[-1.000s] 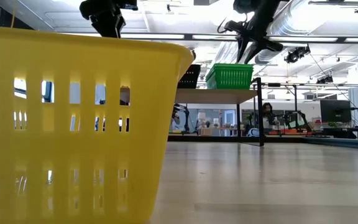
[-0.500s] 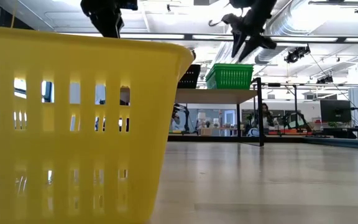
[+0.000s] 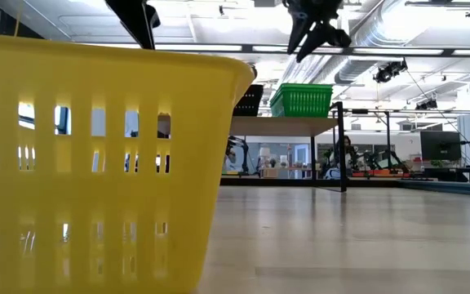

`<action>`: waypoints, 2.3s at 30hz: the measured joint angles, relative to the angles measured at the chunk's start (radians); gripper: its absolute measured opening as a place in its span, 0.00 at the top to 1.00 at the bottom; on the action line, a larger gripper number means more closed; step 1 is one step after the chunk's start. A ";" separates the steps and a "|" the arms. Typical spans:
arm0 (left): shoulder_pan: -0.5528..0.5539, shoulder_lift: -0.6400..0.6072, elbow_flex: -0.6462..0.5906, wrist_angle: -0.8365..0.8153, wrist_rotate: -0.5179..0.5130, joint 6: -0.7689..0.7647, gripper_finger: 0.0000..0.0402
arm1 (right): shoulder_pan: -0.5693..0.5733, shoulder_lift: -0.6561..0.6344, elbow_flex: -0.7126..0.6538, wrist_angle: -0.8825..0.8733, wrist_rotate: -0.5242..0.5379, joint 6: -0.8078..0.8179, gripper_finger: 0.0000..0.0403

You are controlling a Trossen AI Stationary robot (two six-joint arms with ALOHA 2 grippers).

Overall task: Stack baskets on shelf by color
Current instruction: Stack the yellow bin on the yellow bin on the shelf

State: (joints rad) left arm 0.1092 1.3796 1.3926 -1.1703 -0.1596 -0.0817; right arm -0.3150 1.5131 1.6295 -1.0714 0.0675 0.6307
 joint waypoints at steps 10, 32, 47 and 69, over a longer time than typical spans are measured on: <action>-0.185 0.000 0.000 0.008 0.002 -0.263 0.63 | 0.091 0.000 0.000 0.000 0.042 0.067 0.74; -0.583 0.126 0.000 0.254 -0.154 -0.610 0.63 | 0.180 0.000 0.000 0.048 0.038 0.042 0.74; -0.698 0.284 0.001 0.417 -0.193 -0.756 0.63 | 0.193 0.001 0.000 0.044 0.039 0.021 0.74; -0.757 0.450 0.000 0.661 -0.154 -0.783 0.63 | 0.193 0.001 0.000 0.037 0.088 -0.010 0.74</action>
State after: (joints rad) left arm -0.6479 1.8297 1.3929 -0.5091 -0.3134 -0.8642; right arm -0.1223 1.5139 1.6295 -1.0344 0.1555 0.6205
